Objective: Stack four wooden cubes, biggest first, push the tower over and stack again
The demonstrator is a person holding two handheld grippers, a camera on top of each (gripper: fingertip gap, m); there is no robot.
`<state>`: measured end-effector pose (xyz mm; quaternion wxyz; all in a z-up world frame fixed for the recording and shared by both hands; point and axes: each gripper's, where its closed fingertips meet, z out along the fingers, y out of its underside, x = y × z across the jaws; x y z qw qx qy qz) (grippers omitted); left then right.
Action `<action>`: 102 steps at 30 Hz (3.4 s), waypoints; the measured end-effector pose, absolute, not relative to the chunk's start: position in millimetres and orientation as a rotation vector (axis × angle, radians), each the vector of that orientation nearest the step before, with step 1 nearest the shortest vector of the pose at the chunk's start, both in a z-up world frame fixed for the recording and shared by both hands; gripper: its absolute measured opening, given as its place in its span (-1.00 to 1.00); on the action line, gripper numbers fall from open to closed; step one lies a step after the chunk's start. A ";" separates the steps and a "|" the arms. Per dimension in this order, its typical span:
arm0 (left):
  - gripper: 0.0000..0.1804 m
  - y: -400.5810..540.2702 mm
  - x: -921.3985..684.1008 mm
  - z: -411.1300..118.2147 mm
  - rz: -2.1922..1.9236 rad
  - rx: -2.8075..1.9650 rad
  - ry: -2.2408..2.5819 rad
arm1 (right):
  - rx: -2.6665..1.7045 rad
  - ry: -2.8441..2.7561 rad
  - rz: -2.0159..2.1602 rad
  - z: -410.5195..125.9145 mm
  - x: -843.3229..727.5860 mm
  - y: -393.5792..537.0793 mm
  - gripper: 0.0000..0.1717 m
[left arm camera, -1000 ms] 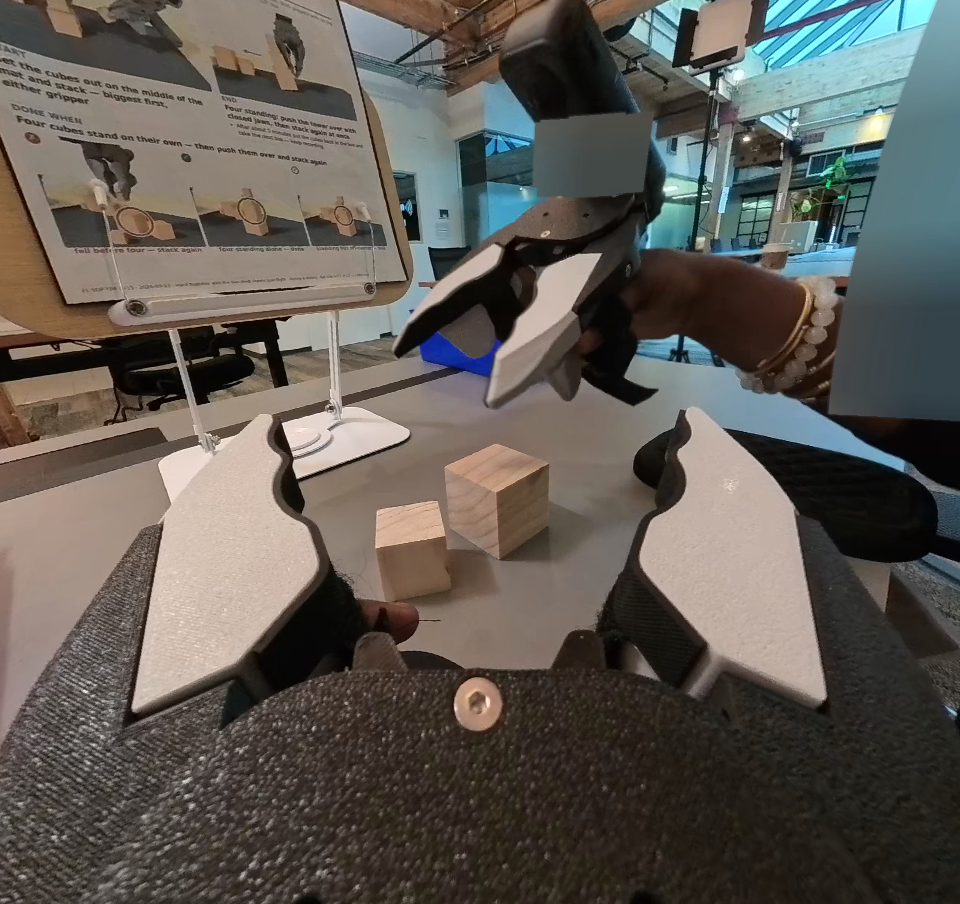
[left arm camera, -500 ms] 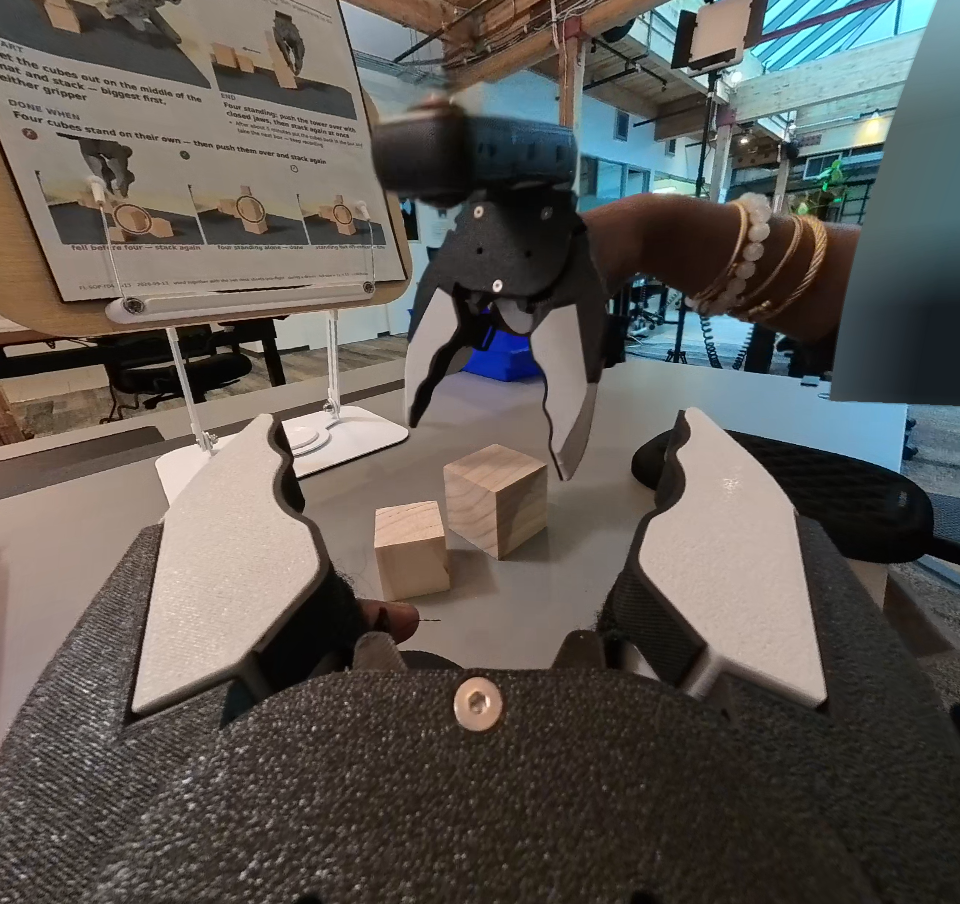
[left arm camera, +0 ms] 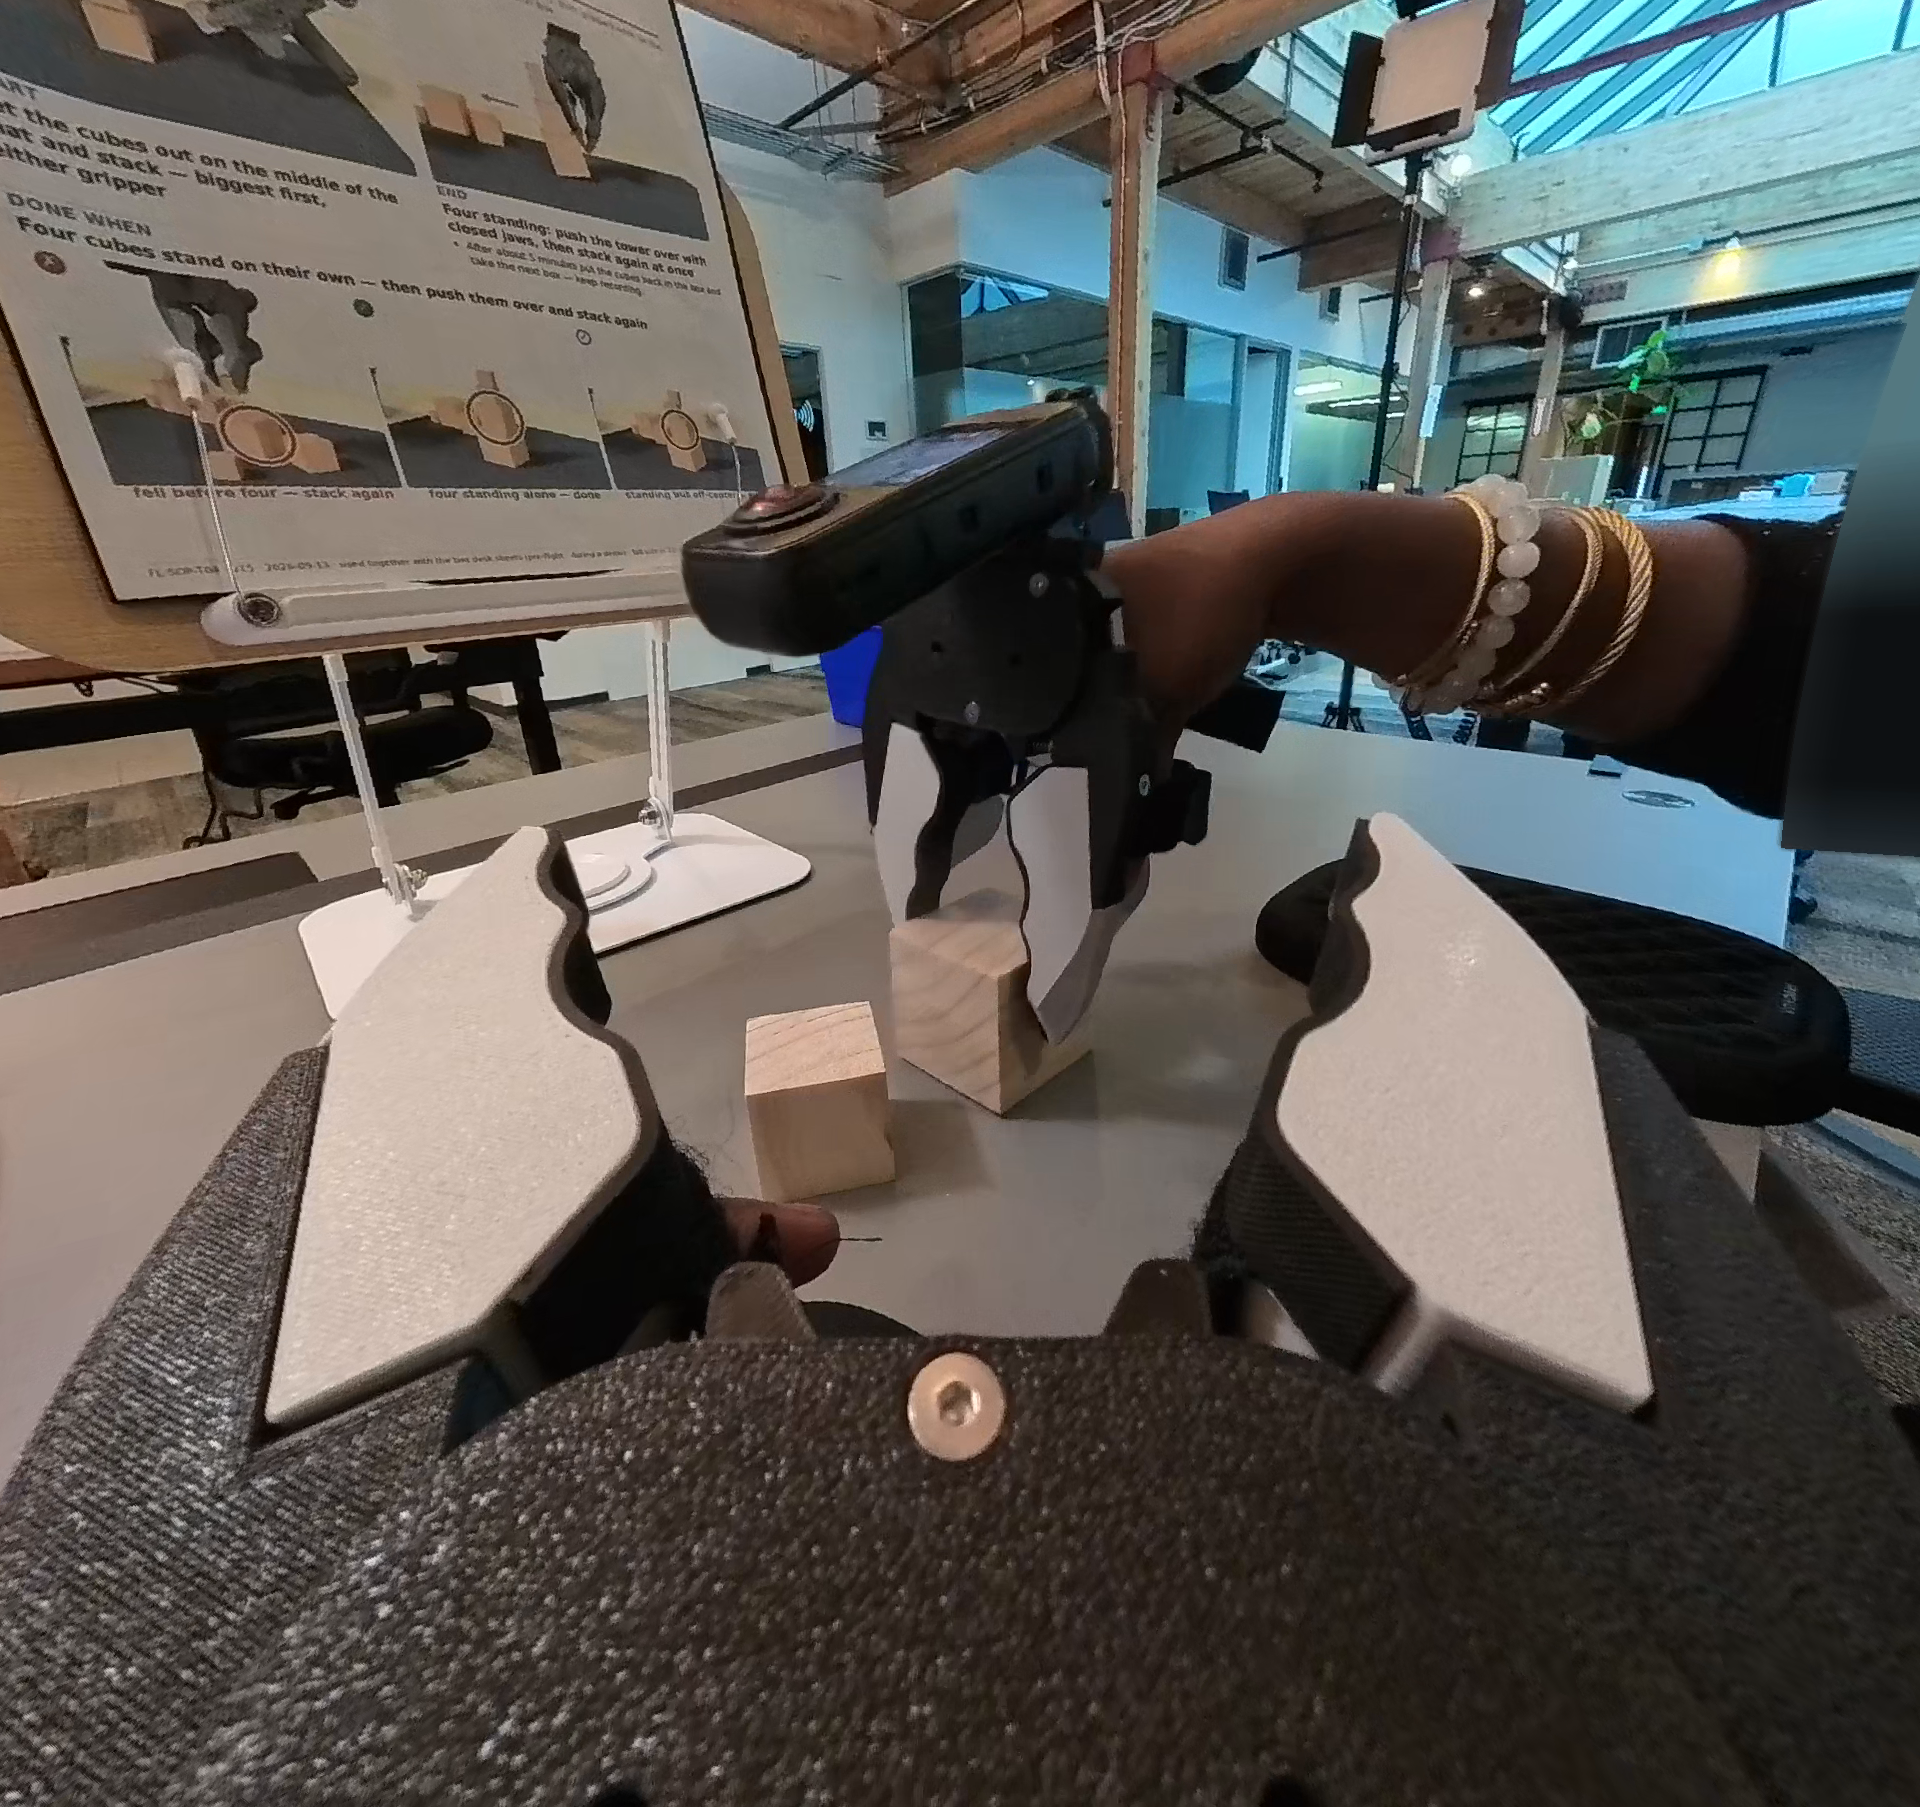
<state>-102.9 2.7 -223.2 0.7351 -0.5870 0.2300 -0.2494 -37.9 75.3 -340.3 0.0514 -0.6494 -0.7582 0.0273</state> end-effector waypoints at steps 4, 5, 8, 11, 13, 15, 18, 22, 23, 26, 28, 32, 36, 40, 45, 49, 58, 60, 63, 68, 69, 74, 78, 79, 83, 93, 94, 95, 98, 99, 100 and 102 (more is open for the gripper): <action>0.46 2.6 -100.6 -224.8 -0.558 -1.299 0.522 | -1.927 -2.315 0.091 -332.6 -32.6 72.1 -0.31; 0.46 2.0 -99.3 -225.5 -0.566 -1.300 0.532 | -1.910 -2.319 0.106 -328.7 -31.2 69.3 -0.31; 0.46 0.4 -94.9 -227.9 -0.600 -1.311 0.567 | -1.842 -2.335 0.147 -313.7 -25.6 58.8 -0.31; 0.50 -4.2 -85.4 -233.3 -0.648 -1.328 0.650 | -1.773 -2.350 0.175 -298.4 -17.8 44.5 -0.31; 0.52 -8.7 -78.3 -237.4 -0.692 -1.337 0.717 | -1.751 -2.351 0.201 -290.6 -13.3 33.2 -0.31; 0.54 -13.0 -73.2 -240.1 -0.735 -1.340 0.770 | -1.733 -2.364 0.230 -287.2 -8.8 20.8 -0.31; 0.53 -19.7 -67.9 -242.8 -0.780 -1.334 0.835 | -1.734 -2.398 0.198 -292.2 1.6 7.2 -0.30; 0.50 -25.0 -59.8 -250.5 -0.780 -1.355 0.922 | -1.823 -2.426 0.048 -311.1 18.4 -0.2 -0.31; 0.49 -26.1 -57.4 -253.1 -0.773 -1.363 0.946 | -1.845 -2.427 0.013 -315.6 21.1 -0.8 -0.31; 0.47 -27.8 -51.6 -260.6 -0.746 -1.391 1.006 | -1.872 -2.414 -0.011 -323.9 21.1 -2.2 -0.30; 0.46 -28.0 -50.3 -262.5 -0.733 -1.398 1.019 | -1.880 -2.416 0.013 -326.7 19.5 -4.6 -0.30; 0.40 -29.0 -51.7 -260.2 -0.748 -1.385 1.007 | -1.887 -2.424 0.020 -331.2 18.7 -5.1 -0.30; 0.39 -27.9 -53.1 -258.9 -0.760 -1.386 0.990 | -1.884 -2.438 0.017 -335.1 17.4 -5.0 -0.30; 0.40 -28.5 -53.0 -258.6 -0.758 -1.380 0.991 | -1.876 -2.451 0.030 -337.8 13.3 -6.1 -0.30; 0.40 -27.5 -54.1 -257.6 -0.758 -1.380 0.977 | -1.851 -2.407 0.159 -319.9 0.5 -5.6 -0.13; 0.40 -27.6 -55.4 -255.9 -0.766 -1.372 0.965 | -1.788 -2.265 0.271 -286.1 -23.9 16.7 -0.07; 0.40 -28.1 -56.4 -254.8 -0.765 -1.362 0.958 | -1.166 -2.627 0.376 -297.9 -87.1 46.1 -0.13; 0.40 -27.4 -57.2 -254.1 -0.775 -1.363 0.950 | -1.111 -2.688 0.357 -305.7 -94.9 56.0 -0.15; 0.39 -26.2 -59.9 -251.3 -0.809 -1.360 0.922 | -1.035 -2.762 0.387 -316.8 -102.7 60.9 -0.19; 0.38 -26.0 -61.4 -249.7 -0.822 -1.353 0.910 | -0.961 -2.841 0.353 -337.2 -106.8 67.0 -0.23; 0.38 -26.1 -61.4 -249.7 -0.822 -1.353 0.911 | -0.954 -2.846 0.356 -339.5 -107.9 67.3 -0.26; 0.36 -25.7 -62.9 -248.1 -0.832 -1.348 0.899 | -0.970 -2.862 0.326 -346.2 -107.1 72.2 -0.47; 0.36 -25.0 -62.9 -248.3 -0.826 -1.351 0.897 | -1.096 -2.798 0.262 -327.8 -97.6 78.3 -0.47; 0.36 -24.8 -63.0 -248.4 -0.824 -1.353 0.895 | -1.152 -2.773 0.245 -319.7 -92.5 78.4 -0.47; 0.35 -22.6 -63.4 -248.9 -0.810 -1.364 0.885 | -1.478 -2.629 0.176 -286.9 -60.9 70.3 -0.47; 0.34 -23.9 -62.6 -248.8 -0.786 -1.353 0.896 | -1.914 -2.250 0.137 -282.3 5.6 13.5 -0.47; 0.34 -24.0 -62.6 -248.9 -0.783 -1.352 0.898 | -1.929 -2.238 0.135 -286.3 9.4 10.5 -0.47; 0.34 -24.1 -62.3 -249.0 -0.779 -1.352 0.899 | -1.938 -2.237 0.142 -290.4 12.5 6.9 -0.47; 0.33 -24.0 -61.7 -249.6 -0.770 -1.354 0.904 | -1.949 -2.235 0.140 -296.4 17.0 1.3 -0.47; 0.33 -23.9 -61.5 -249.8 -0.769 -1.355 0.905 | -1.950 -2.236 0.138 -295.6 18.0 0.5 -0.47; 0.33 -23.6 -61.5 -249.9 -0.769 -1.357 0.904 | -1.950 -2.238 0.132 -294.8 18.4 0.2 -0.47; 0.33 -23.2 -61.6 -250.0 -0.773 -1.361 0.903 | -1.957 -2.241 0.123 -293.8 18.4 -0.6 -0.47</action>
